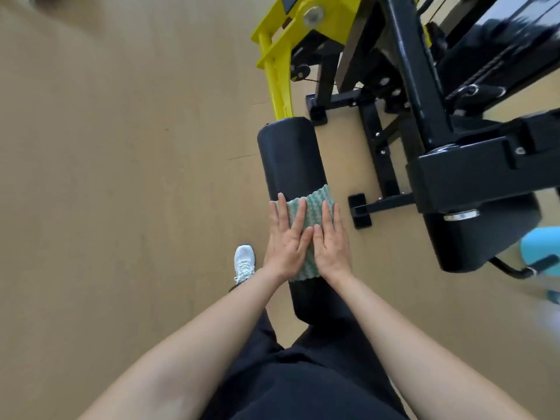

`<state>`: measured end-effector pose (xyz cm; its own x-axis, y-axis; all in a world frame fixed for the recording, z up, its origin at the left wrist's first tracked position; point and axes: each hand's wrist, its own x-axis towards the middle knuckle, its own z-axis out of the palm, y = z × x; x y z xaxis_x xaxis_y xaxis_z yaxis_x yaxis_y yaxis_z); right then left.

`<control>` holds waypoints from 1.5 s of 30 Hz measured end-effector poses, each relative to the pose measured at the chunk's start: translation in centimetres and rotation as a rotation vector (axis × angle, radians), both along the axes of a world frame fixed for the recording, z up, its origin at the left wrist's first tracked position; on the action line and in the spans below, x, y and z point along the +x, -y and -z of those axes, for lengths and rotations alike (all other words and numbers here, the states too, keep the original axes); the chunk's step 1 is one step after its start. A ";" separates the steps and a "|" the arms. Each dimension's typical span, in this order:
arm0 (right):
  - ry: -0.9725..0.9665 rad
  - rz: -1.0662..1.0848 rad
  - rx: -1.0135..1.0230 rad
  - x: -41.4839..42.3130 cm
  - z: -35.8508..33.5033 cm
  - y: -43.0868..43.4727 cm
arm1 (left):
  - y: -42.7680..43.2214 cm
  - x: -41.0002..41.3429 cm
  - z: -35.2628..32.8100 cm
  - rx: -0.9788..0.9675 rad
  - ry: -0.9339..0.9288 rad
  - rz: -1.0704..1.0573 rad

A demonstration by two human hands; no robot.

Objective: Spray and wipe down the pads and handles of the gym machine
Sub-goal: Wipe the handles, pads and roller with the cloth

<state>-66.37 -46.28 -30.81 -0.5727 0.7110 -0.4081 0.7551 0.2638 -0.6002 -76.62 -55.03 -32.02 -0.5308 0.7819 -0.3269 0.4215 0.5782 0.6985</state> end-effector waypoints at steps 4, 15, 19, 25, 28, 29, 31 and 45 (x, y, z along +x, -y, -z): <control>0.059 0.122 0.009 -3.5 -0.2 -1.0 | -3.0 -6.4 -0.6 -0.014 -0.275 0.316; 0.121 0.244 0.186 -2.3 -2.7 4.8 | -8.3 -12.5 -5.2 0.082 -0.713 1.061; 0.191 0.278 0.194 -0.8 -2.9 6.6 | -6.2 -10.1 -4.6 0.034 -0.676 1.191; 0.136 0.509 0.145 1.3 -2.8 9.3 | -5.5 -7.8 -4.5 0.064 -0.739 1.393; 0.160 0.584 0.147 0.8 -2.8 9.7 | -7.3 -9.9 -4.7 0.088 -0.725 1.465; 0.181 0.609 0.153 0.1 -2.8 9.6 | -8.3 -11.2 -4.8 0.091 -0.723 1.440; 0.231 0.668 0.158 -1.6 -2.8 9.3 | -10.4 -14.3 -4.8 0.094 -0.723 1.347; 0.439 1.232 0.253 -10.0 -3.1 10.4 | -16.2 -19.5 -3.5 0.111 -0.721 1.323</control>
